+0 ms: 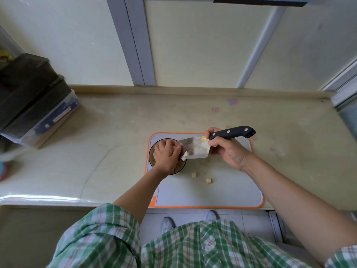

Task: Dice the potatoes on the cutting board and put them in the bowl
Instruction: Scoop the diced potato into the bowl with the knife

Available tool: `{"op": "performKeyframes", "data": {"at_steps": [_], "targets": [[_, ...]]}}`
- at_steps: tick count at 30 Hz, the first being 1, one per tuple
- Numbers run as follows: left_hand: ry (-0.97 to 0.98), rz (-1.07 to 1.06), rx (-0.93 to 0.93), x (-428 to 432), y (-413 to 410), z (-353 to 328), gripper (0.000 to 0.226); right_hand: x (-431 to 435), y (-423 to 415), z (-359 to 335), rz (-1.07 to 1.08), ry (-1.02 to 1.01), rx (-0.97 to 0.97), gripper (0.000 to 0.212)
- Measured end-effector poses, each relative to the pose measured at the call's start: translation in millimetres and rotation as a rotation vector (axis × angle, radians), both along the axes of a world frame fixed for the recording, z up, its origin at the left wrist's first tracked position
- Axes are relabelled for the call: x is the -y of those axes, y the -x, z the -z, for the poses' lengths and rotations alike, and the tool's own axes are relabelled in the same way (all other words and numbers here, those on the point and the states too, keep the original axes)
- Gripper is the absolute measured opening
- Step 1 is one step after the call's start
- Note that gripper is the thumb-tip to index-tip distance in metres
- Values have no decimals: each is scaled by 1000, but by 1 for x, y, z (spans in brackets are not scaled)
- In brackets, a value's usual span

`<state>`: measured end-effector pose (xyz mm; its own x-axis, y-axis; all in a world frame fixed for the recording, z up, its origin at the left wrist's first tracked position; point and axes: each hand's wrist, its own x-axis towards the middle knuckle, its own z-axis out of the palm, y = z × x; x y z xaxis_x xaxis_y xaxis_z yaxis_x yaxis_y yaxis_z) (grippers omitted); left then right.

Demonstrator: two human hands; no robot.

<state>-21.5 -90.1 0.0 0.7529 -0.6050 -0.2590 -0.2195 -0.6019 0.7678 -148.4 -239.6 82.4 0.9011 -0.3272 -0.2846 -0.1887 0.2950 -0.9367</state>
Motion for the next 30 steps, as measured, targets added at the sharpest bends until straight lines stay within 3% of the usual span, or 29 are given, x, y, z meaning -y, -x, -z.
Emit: {"op": "performKeyframes", "data": {"at_steps": [6, 10, 13, 15, 19, 21, 27, 30], "targets": [[-178, -14, 141, -3, -3, 1, 23, 3, 3, 0, 63, 47, -12, 13], [-201, -38, 250, -9, -4, 0, 22, 4, 5, -1, 120, 104, -26, 21], [-41, -25, 322, -12, -1, -3, 49, 4, 6, 1, 171, 146, -39, 20], [124, 101, 339, -12, 2, -5, 61, 1, 7, 2, 175, 166, -52, 18], [157, 347, 219, -10, 16, -9, 63, -6, 6, 4, 168, 189, -75, 9], [88, 356, 147, -13, 20, -10, 63, -7, 7, 4, 199, 175, -72, 7], [-181, 273, 179, -30, 10, 0, 53, -3, 15, 2, 306, 161, -69, 8], [5, 280, 228, -33, 15, -7, 59, -4, 15, 5, 316, 187, -85, 7]]}}
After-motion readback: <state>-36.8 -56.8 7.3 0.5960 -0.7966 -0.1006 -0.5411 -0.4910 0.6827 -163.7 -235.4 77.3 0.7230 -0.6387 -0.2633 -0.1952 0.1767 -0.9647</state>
